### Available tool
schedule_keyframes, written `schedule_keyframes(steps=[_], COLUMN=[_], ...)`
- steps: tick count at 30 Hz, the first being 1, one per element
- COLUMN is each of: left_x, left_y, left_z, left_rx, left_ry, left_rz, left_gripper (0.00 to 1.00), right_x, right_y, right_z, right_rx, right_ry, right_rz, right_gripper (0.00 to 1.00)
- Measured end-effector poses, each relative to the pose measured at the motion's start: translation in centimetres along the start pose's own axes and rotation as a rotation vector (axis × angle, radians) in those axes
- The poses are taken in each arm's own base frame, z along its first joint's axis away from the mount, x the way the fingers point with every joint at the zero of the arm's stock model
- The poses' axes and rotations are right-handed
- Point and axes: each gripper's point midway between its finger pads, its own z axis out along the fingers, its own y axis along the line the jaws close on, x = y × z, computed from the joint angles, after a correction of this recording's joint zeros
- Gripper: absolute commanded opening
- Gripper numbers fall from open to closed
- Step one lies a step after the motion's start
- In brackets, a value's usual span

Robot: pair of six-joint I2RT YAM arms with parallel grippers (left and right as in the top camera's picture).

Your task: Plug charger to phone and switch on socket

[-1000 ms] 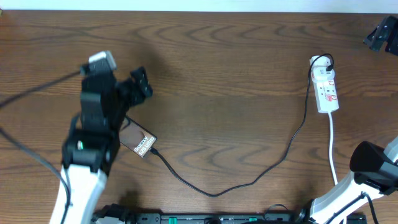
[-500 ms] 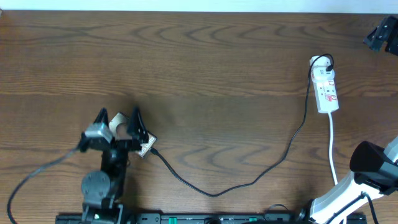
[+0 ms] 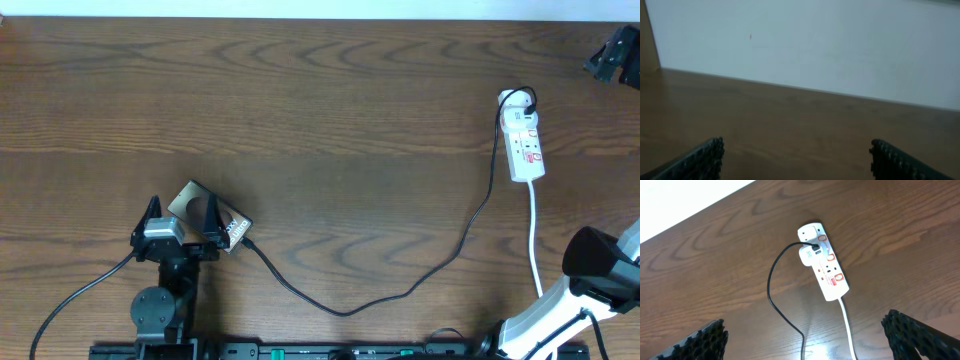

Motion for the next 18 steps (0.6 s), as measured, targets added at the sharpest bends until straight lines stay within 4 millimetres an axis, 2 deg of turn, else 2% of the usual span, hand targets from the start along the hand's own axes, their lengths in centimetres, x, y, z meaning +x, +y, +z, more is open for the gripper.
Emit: schedule_keyframes(steps=[7,18], left_x=[2.7,2.8], left_y=[0.4,0.4], left_z=[-0.2,-0.2], left_rx=[-0.013,-0.015], left_ry=[0.111,0.117], left_rz=[0.007,0.008], left_gripper=[0.92,0.92], right_x=[0.0,0.0], right_y=[0.0,0.0], right_z=[0.0,0.0], right_rx=[0.000,0.000], right_ry=[0.000,0.000], right_rz=[0.000,0.000], right_gripper=[0.99,0.99])
